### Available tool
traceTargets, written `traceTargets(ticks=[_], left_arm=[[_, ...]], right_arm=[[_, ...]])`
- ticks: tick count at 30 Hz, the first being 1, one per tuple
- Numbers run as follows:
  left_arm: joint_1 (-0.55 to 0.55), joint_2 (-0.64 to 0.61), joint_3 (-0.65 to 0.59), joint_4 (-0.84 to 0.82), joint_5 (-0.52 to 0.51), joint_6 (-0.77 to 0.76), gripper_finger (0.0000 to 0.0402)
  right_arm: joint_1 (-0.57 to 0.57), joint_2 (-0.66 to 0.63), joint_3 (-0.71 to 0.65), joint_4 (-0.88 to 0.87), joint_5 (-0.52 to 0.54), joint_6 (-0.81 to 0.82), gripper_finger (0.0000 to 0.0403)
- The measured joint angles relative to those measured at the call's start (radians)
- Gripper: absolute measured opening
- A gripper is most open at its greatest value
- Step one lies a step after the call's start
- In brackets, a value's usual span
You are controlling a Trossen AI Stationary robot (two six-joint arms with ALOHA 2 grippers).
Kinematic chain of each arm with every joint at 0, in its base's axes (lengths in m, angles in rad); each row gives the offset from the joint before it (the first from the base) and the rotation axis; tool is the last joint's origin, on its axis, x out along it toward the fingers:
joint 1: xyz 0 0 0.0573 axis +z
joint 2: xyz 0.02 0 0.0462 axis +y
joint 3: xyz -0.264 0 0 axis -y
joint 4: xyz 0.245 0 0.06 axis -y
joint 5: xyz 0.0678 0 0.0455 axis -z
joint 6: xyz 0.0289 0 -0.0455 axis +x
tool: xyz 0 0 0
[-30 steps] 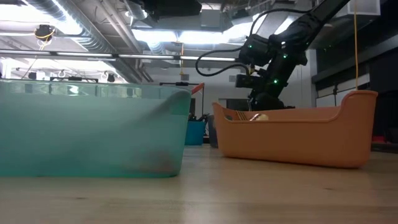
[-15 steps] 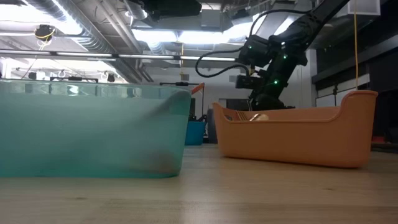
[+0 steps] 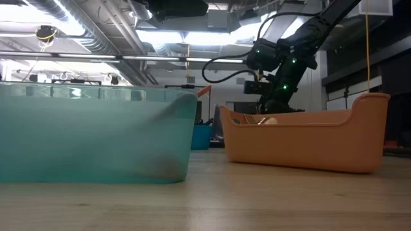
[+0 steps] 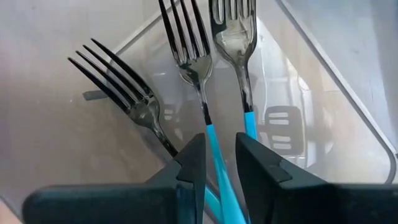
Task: Sort silverware by color (type)
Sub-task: Put the pink fork into the top left blue bin
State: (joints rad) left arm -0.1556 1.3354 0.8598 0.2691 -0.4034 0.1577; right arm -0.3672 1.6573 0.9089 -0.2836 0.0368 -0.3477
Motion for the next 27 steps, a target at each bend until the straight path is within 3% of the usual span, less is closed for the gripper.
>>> traceTargets(ticks=[13, 27], left_arm=[[0.000, 0.000, 0.000, 0.000, 0.000, 0.000, 0.0086], [0.000, 0.000, 0.000, 0.000, 0.000, 0.000, 0.0086]], right_arm=[[0.001, -0.017, 0.002, -0.005, 0.074, 0.000, 0.0079], [0.001, -0.178, 0.002, -0.042, 0.086, 0.000, 0.0079]])
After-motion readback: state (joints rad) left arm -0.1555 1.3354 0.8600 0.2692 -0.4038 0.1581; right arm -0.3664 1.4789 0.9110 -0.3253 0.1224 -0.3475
